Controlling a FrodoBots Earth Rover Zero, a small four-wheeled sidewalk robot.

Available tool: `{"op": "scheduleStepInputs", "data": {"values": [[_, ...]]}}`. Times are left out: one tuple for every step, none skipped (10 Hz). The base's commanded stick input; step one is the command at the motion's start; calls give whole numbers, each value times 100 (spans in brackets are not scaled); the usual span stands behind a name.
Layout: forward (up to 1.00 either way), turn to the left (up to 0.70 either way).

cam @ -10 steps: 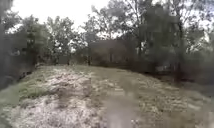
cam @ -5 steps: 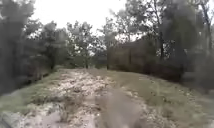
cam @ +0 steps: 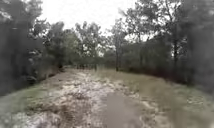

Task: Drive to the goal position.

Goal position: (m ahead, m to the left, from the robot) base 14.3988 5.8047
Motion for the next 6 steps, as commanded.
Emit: {"op": "scheduleStepInputs", "data": {"values": [[70, 0], [70, 0], [70, 0], [70, 0], [70, 0], [70, 0]]}}
